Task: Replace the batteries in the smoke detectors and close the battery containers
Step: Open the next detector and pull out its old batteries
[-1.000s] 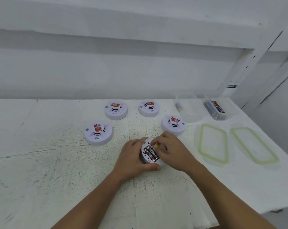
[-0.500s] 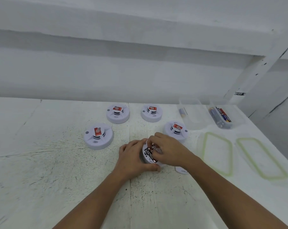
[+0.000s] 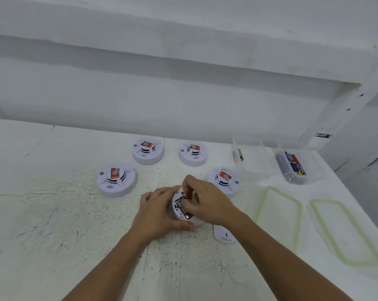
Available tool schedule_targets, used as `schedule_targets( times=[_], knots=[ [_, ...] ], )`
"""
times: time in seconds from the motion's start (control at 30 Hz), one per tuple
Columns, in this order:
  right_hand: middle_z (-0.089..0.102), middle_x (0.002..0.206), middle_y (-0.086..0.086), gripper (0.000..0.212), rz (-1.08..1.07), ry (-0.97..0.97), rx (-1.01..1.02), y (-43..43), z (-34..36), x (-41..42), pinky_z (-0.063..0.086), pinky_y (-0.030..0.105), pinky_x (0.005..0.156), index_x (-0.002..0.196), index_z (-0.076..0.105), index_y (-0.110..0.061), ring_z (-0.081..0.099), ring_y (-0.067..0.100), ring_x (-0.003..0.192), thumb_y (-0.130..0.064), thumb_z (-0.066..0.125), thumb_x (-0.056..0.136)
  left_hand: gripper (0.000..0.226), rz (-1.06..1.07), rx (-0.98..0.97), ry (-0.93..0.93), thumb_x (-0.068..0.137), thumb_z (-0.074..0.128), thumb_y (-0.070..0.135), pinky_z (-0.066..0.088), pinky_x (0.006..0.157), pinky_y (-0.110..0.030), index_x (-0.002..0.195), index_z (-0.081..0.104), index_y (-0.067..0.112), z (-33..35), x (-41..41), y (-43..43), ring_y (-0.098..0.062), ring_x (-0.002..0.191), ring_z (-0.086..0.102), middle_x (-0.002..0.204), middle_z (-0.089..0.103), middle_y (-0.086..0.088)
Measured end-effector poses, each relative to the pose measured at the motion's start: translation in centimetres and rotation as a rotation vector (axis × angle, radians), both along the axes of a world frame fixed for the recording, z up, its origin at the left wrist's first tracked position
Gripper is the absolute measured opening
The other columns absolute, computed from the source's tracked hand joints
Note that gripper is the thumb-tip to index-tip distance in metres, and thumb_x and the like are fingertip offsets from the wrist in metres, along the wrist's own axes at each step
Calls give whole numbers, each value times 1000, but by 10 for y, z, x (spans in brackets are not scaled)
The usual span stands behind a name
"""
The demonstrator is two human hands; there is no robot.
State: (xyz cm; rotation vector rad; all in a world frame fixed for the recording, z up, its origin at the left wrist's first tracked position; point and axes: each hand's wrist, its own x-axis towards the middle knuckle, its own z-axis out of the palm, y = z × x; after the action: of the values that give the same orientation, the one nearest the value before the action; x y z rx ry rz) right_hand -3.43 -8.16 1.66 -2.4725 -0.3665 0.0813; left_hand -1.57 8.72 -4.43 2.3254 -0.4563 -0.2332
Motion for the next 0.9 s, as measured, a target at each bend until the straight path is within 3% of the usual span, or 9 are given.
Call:
schedule_targets(
  times=[0.1,0.2,0.3,0.4,0.5,0.67,0.73,0.83,0.9],
  knots=[
    [59,75,-4,15,-132,114,223,-9,5,2,47,20,53,85,48,-21,56,8,63,-19,63,83,95,3,-16,5,32,68,88,20,98,-25,119,35,66,6,-3,-3,-4,122,29,126,39,35],
    [59,75,7,18,-260,269,600,-33,23,18,49,27,49,83,50,-15,61,18,62,-6,65,84,86,16,-37,31,37,81,73,20,96,-26,108,31,69,14,-6,-5,3,108,21,115,30,44],
    [56,64,15,19,-399,180,709,-73,45,42,51,29,47,84,50,-9,56,22,53,4,63,83,95,21,-32,24,30,73,82,18,100,-25,114,33,67,11,-4,-6,1,113,25,120,34,39],
    [57,63,13,19,-572,109,613,-114,60,72,54,31,49,84,51,-10,55,22,47,3,64,83,106,27,-26,19,25,67,90,17,106,-27,122,38,62,5,-1,-6,-3,124,31,128,40,34],
    [58,79,14,21,-689,190,483,-144,57,97,57,42,66,86,50,-12,57,24,53,5,63,81,106,26,-42,14,25,69,89,17,108,-29,124,42,60,2,-1,-6,-2,126,36,129,45,32],
    [57,86,14,15,-742,231,74,-165,31,122,58,40,71,85,51,-8,60,30,68,6,55,82,103,26,-37,2,25,69,90,18,107,-29,121,41,62,0,1,-6,-1,126,38,129,46,33],
    [59,81,17,7,-749,224,-44,-165,22,125,54,34,62,83,52,-4,58,29,67,2,54,84,102,30,-39,-5,25,70,89,18,107,-28,119,41,63,1,2,-6,0,126,39,129,47,33],
    [42,54,7,33,-774,220,-197,-161,12,126,33,22,41,58,39,-11,40,18,46,7,54,80,104,32,-43,-3,25,71,89,19,106,-29,121,43,62,-1,3,-6,-1,126,38,129,47,34],
    [31,50,2,42,-791,202,-197,-158,9,126,23,21,38,54,28,-15,29,13,43,8,53,79,109,43,-27,4,24,72,89,22,106,-31,125,42,60,-3,3,-6,-5,127,38,130,46,34]
  ],
)
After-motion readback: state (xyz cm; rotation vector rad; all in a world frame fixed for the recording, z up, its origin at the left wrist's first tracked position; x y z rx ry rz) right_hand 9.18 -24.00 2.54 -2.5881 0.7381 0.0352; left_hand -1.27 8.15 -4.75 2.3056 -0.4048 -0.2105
